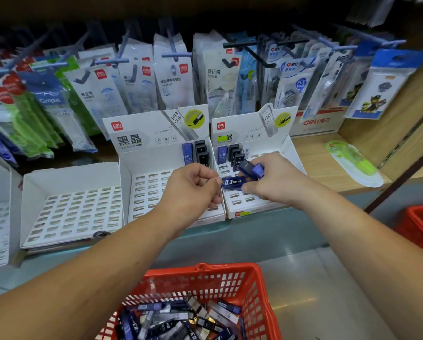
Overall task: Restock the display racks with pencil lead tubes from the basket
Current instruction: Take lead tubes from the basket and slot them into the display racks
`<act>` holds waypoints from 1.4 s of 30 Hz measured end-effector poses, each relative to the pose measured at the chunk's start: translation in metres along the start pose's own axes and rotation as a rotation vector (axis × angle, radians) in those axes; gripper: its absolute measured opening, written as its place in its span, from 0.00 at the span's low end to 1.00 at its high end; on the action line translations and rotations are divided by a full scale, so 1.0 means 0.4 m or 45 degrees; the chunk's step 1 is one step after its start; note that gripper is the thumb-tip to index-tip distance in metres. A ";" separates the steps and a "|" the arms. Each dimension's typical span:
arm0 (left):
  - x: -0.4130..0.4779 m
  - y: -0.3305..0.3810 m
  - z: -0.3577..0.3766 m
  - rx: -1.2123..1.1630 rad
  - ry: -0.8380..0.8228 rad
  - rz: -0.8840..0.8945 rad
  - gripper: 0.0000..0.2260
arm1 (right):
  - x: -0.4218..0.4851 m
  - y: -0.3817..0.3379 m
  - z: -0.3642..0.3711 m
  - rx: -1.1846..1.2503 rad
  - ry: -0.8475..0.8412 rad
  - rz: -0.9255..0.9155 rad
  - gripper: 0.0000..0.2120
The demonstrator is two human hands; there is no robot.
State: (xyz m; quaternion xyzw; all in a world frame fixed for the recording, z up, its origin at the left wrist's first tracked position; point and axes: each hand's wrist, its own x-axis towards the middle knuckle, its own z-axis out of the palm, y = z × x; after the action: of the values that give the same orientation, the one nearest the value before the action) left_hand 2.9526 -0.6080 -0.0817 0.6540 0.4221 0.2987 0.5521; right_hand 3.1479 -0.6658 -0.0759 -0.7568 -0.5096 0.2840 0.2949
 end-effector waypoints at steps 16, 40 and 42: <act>0.000 0.034 -0.078 -0.074 0.204 0.054 0.02 | 0.031 -0.061 -0.070 0.047 0.322 -0.294 0.03; 0.014 0.013 -0.077 -0.144 0.140 0.026 0.04 | 0.111 -0.065 0.010 -0.006 0.399 -0.422 0.13; 0.013 0.013 -0.076 -0.139 0.138 0.023 0.04 | 0.112 -0.060 -0.003 -0.008 0.341 -0.404 0.13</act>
State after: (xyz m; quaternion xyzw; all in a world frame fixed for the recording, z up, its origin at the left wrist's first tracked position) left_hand 2.9300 -0.5892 -0.0707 0.6096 0.4284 0.3613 0.5606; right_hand 3.1484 -0.6166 -0.0631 -0.6988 -0.5795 0.1293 0.3988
